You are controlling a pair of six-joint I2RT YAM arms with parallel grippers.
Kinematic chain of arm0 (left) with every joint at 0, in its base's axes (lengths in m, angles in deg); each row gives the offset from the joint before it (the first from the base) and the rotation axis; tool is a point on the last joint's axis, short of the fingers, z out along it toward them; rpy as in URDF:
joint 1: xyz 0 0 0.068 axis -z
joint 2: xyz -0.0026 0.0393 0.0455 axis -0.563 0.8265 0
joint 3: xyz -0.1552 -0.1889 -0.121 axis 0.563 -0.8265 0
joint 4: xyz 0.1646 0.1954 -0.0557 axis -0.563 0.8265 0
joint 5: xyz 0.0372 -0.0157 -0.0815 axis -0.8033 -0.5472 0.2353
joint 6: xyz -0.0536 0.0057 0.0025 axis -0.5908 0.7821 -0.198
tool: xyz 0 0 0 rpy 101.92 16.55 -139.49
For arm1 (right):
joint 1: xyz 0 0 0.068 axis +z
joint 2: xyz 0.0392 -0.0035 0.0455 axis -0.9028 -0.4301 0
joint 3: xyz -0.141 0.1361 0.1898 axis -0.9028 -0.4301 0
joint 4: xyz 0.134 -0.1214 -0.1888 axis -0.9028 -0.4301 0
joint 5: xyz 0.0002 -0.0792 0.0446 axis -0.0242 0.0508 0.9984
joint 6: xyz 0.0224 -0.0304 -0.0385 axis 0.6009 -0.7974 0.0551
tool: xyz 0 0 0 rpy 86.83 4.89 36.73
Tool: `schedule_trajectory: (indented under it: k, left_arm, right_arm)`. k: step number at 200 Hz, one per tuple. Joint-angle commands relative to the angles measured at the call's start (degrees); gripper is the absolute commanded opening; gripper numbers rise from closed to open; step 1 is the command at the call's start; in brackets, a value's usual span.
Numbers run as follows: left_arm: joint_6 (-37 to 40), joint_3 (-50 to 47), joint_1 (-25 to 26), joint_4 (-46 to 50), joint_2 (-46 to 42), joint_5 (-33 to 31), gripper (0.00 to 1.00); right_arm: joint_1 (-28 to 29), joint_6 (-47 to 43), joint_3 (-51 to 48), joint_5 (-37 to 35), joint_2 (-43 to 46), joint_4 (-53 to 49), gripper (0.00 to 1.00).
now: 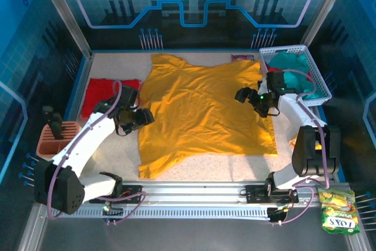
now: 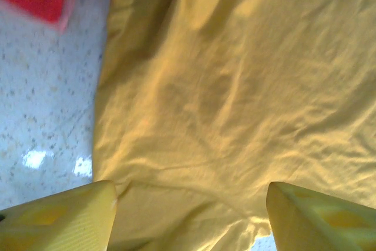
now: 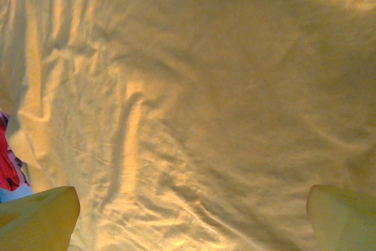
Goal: Fold and stack the t-shirts
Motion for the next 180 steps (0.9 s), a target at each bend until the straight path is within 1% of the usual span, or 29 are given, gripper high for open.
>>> schedule_trajectory:
  k: [1, 19, 40, 67, 76, 83, 105, 123, 139, 158, 166, 180]
  left_arm:
    - [-3.1, -2.7, 1.6, 3.7, -4.1, 1.7, 0.69]
    - [-4.9, -5.7, 1.7, 4.1, -7.4, 3.0, 0.69]
    - [-6.5, -8.6, 2.2, 5.1, -9.4, 5.8, 0.68]
    - [-8.6, -12.2, 3.6, 7.3, -11.9, 5.3, 0.66]
    - [-10.0, -13.9, 3.8, 7.7, -12.9, 5.6, 0.64]
    - [-11.3, -15.0, 4.1, 7.9, -13.8, 5.8, 0.62]
    - [-15.8, -16.9, 6.9, 10.4, -15.7, 4.5, 0.56]
    - [-19.6, -18.5, 9.8, 13.3, -16.6, 2.9, 0.56]
    - [-24.6, -21.2, 13.1, 12.4, -19.1, 3.1, 0.52]
    - [-28.8, -24.7, 15.6, 10.1, -21.9, 3.8, 0.41]
    - [-29.8, -25.8, 16.3, 9.5, -22.0, 4.3, 0.39]
    - [-31.4, -26.8, 18.2, 9.0, -21.6, 4.3, 0.38]
  right_arm:
    - [3.8, -2.1, -0.2, -2.1, 1.9, -1.4, 1.00]
    - [5.8, -4.0, 0.7, -5.6, 2.6, -4.6, 1.00]
    - [7.3, -5.5, -0.9, -9.2, 5.7, -4.8, 1.00]
    - [7.6, -4.8, -3.5, -9.9, 9.5, -4.4, 1.00]
    - [7.6, -4.6, -3.9, -10.1, 10.3, -5.0, 1.00]
    - [7.5, -4.2, -4.2, -10.6, 10.7, -5.5, 0.98]
    - [7.1, -3.0, -6.3, -11.8, 12.4, -6.3, 0.98]
    - [6.5, -2.4, -7.5, -11.7, 13.3, -6.7, 0.98]
    - [6.0, -2.1, -8.2, -11.6, 13.7, -6.8, 0.98]
    - [5.5, -2.2, -8.9, -11.3, 13.9, -6.7, 0.97]
    - [5.2, -2.2, -8.9, -11.2, 13.8, -6.7, 0.97]
    - [4.6, -2.3, -8.9, -10.9, 13.7, -6.8, 0.97]
